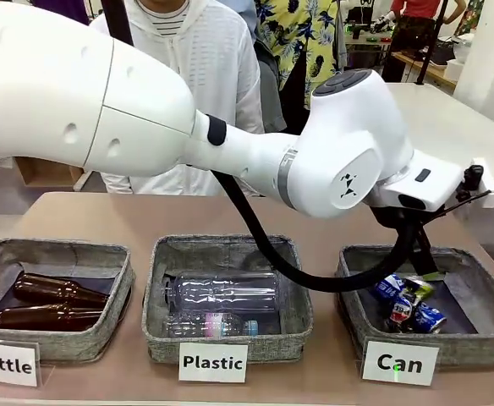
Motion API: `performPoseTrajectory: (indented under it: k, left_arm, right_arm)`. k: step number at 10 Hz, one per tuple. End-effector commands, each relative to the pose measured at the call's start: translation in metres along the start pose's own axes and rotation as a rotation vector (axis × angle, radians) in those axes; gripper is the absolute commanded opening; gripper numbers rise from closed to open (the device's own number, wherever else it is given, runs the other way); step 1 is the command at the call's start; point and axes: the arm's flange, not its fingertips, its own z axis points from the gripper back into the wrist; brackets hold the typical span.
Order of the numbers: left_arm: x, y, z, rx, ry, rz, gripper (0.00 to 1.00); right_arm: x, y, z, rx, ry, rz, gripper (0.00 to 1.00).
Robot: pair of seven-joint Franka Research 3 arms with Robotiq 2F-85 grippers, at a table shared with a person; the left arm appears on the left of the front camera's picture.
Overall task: Sort the can waste into the basket.
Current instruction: Pick up the can waste from the table and place it in the right Fabric basket.
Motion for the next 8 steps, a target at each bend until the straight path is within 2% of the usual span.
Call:
performPoseTrajectory:
  k: [1, 3, 4, 6, 8]
  left_arm:
    - [-0.012, -0.008, 0.019, -0.029, 0.002, -0.017, 1.00]
    - [-0.027, -0.014, 0.055, -0.075, 0.010, -0.023, 1.00]
    - [-0.042, -0.013, 0.083, -0.112, 0.034, 0.034, 1.00]
    - [-0.086, 0.000, 0.160, -0.221, 0.008, 0.180, 1.00]
    - [-0.145, 0.014, 0.233, -0.241, -0.069, 0.326, 1.00]
  right_arm:
    - [0.006, 0.003, 0.001, 0.001, -0.008, -0.024, 1.00]
    - [0.000, 0.000, 0.000, 0.000, 0.000, 0.000, 1.00]
    - [0.013, 0.004, -0.008, 0.011, 0.043, 0.005, 1.00]
    - [0.054, 0.022, -0.035, 0.013, 0.127, 0.063, 1.00]
    - [0.103, 0.042, -0.074, 0.048, 0.217, 0.117, 1.00]
